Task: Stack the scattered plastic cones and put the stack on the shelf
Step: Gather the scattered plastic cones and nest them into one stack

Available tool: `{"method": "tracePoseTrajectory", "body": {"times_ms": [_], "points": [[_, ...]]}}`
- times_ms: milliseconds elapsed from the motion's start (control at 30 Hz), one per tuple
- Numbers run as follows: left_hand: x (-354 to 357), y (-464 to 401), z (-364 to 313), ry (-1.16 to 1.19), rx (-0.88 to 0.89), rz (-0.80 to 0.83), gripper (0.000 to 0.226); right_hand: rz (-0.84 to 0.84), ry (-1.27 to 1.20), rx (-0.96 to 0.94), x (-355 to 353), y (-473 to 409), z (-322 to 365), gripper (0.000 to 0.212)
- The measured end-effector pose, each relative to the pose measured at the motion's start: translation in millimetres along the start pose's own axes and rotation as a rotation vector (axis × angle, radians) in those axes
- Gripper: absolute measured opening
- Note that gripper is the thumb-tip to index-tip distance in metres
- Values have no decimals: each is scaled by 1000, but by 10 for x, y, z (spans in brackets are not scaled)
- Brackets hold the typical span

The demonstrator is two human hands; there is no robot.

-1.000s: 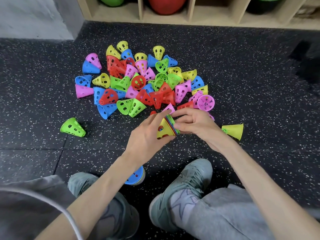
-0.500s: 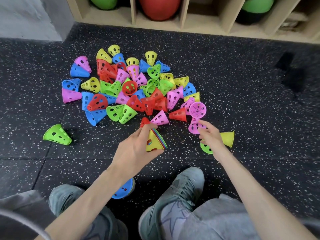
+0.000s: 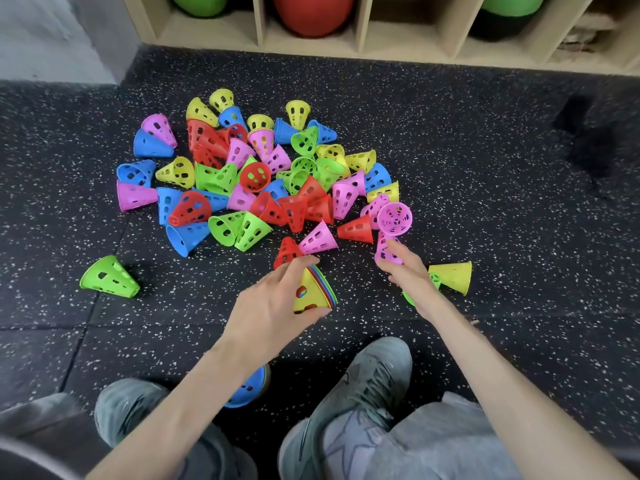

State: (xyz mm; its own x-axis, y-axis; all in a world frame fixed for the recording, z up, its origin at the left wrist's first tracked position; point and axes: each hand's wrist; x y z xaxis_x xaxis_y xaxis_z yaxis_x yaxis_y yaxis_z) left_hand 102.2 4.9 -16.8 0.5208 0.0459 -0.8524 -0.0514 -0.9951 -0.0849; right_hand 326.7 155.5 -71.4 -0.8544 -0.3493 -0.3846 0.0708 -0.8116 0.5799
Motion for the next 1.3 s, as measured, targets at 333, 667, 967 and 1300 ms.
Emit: {"method": "tracePoseTrajectory", "body": {"times_ms": [333, 667, 967, 1300], "points": [[-29, 12, -38, 4, 13, -10, 70, -365, 48, -241, 286, 509, 225, 21], [-288, 96, -120, 160, -64, -149, 68, -301, -9, -406, 185, 1158, 698, 16], [-446, 335, -178, 298, -157, -275, 71, -281, 107, -453, 418, 1784, 836, 23], [-701, 435, -229, 382, -87, -306, 73, -236, 207, -537, 552, 2101, 1002, 25]]}}
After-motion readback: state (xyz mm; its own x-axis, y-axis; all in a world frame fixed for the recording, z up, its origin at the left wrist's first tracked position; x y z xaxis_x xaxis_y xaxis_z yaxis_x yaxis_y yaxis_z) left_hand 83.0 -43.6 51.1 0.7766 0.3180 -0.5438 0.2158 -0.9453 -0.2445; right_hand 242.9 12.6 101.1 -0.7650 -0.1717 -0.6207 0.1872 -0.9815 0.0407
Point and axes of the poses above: each hand's wrist, its own y-axis away from the middle knuckle, its own x-axis out of the palm, z = x × y, and after that the axes turned 9 degrees about x, right-handed
